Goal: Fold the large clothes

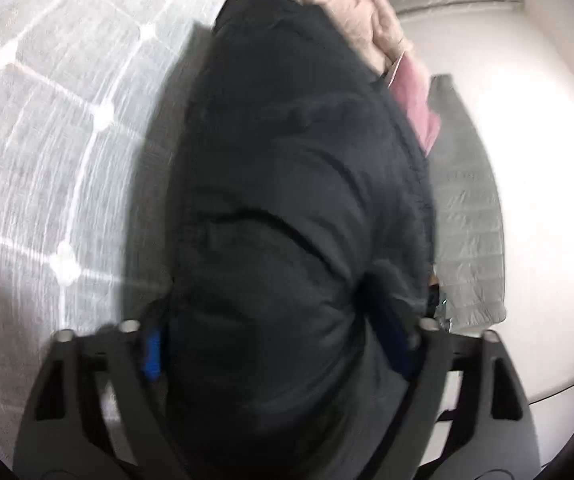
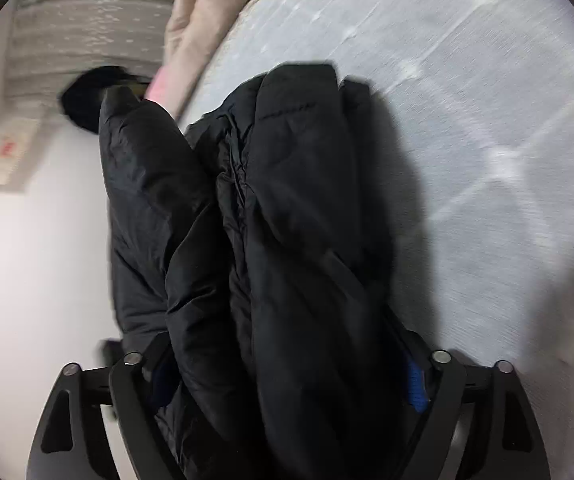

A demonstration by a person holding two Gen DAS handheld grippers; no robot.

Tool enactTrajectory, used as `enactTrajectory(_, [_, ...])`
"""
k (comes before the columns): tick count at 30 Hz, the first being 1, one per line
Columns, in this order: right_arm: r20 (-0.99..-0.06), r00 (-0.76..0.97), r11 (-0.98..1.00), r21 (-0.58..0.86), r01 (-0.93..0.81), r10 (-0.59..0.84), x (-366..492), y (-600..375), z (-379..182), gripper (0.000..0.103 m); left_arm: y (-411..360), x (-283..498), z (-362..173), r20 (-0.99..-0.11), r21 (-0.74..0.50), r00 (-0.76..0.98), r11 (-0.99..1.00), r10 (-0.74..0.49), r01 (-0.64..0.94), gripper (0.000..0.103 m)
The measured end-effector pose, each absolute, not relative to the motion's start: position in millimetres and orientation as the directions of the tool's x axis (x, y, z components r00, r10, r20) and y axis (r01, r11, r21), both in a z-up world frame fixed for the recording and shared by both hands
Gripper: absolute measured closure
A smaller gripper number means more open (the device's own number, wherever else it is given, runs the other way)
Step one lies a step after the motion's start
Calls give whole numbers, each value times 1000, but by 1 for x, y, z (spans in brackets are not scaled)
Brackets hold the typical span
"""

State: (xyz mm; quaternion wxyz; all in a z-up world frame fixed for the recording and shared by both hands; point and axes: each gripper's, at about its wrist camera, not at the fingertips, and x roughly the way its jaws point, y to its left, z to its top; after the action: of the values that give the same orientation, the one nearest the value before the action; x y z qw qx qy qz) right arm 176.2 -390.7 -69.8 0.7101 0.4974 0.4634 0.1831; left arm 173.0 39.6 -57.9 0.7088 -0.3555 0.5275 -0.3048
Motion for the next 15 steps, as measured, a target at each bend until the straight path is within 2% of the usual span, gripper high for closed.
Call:
enactTrajectory(1, [-458, 516, 429, 885, 183, 724, 179, -389, -67, 53, 42, 171, -46, -524, -816, 291, 570, -800, 98, 39])
enactTrajectory(2, [-444, 543, 442, 885, 143, 713, 183, -386, -58, 64, 46, 170, -33, -510, -806, 327, 575, -796, 142, 44])
enactTrajectory(4, [-413, 592, 473, 879, 62, 692, 186, -380, -36, 69, 57, 167, -9, -469, -791, 396, 575, -789, 210, 44])
enactTrajectory(6, [-362, 632, 478, 878, -16, 686, 199, -372, -18, 70, 64, 168, 7, -465, -751, 453, 609, -761, 253, 43])
enactTrajectory(7, [-378, 643, 504, 864, -15, 666, 206, -367, -15, 69, 64, 173, 11, -493, -709, 480, 655, -725, 261, 38])
enactTrajectory(8, [-415, 649, 540, 841, 7, 638, 212, -363, -13, 61, 64, 174, 14, -548, -630, 520, 732, -655, 260, 34])
enactTrajectory(9, [-483, 648, 591, 805, 63, 589, 219, -358, -16, 57, 64, 173, 14, -602, -533, 568, 812, -561, 237, 34])
enactTrajectory(11, [-590, 626, 652, 740, 165, 511, 230, -353, -25, 47, 62, 170, 11, -656, -426, 602, 882, -455, 202, 34])
enactTrajectory(12, [-603, 621, 651, 735, 188, 501, 230, -352, -28, 37, 62, 168, 13, -655, -418, 604, 883, -455, 213, 34])
enactTrajectory(15, [-636, 639, 685, 692, 225, 432, 229, -346, -6, 37, 54, 155, 25, -624, -423, 612, 869, -486, 259, 34])
